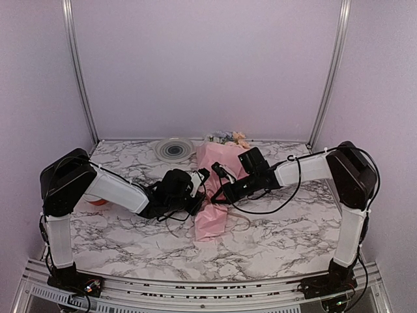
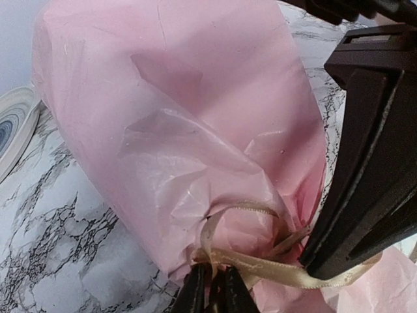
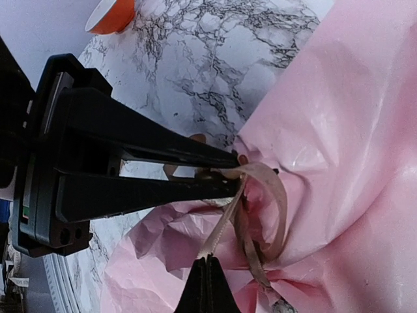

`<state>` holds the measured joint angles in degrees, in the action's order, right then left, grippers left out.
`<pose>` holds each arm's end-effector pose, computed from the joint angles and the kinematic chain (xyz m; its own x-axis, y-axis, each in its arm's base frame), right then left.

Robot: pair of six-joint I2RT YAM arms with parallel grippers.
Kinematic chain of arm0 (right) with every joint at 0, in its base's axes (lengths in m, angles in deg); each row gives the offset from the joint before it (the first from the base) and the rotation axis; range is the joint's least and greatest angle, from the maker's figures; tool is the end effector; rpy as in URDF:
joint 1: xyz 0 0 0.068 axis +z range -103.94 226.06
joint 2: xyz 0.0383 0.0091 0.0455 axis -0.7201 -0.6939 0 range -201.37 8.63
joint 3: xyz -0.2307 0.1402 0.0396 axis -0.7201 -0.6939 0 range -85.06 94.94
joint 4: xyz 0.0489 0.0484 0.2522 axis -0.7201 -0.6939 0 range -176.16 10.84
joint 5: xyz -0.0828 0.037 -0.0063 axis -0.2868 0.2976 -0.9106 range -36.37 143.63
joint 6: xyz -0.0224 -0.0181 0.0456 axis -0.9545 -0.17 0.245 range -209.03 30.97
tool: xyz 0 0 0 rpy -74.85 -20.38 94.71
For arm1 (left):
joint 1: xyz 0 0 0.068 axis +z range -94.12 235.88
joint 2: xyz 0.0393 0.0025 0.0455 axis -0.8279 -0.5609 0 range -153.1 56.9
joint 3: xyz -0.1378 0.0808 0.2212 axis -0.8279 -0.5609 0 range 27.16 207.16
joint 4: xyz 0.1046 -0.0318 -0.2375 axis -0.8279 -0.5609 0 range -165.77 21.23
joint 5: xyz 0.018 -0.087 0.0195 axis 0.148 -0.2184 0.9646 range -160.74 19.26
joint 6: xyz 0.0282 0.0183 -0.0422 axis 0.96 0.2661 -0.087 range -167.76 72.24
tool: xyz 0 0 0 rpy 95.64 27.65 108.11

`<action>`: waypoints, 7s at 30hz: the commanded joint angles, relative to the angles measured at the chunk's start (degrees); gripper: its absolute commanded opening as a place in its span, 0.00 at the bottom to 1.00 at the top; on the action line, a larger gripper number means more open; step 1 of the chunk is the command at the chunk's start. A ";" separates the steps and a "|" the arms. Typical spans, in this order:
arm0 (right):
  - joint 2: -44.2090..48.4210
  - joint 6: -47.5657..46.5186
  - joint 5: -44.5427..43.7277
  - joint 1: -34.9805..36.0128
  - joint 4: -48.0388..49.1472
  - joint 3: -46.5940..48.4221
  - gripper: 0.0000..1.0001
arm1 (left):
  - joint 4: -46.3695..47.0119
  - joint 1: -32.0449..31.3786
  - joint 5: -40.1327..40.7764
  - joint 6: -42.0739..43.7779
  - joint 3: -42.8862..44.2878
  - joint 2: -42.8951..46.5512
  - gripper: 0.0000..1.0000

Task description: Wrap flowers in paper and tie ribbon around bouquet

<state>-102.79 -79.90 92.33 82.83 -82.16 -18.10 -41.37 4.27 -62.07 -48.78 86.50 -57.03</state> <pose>0.3089 0.2585 0.1556 -0.7106 -0.3764 -0.5945 -0.7019 0.4375 0.5620 0.2620 -0.3220 0.1399 -0.2960 0.3453 -0.8906 0.6865 0.7252 0.0530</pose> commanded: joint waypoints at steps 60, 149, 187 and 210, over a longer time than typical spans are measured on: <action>1.46 -3.30 -9.75 2.06 -4.41 5.71 0.01 | 1.92 0.38 1.01 1.19 2.13 -0.72 0.24; -0.41 -0.68 -3.83 -2.16 -6.66 9.03 0.12 | -13.02 6.01 -10.25 -0.10 4.32 4.04 0.24; 1.23 -4.21 -3.57 -0.13 -9.34 4.38 0.13 | -11.52 6.26 -15.81 1.62 5.92 1.91 0.00; 2.36 -0.64 -1.99 1.28 -6.63 3.58 0.00 | -4.51 5.48 -19.82 -3.99 0.53 6.50 0.00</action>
<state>-103.21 -81.61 88.75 82.66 -90.19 -14.84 -48.67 10.06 -80.83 -52.14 87.83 -53.40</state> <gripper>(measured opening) 0.006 0.004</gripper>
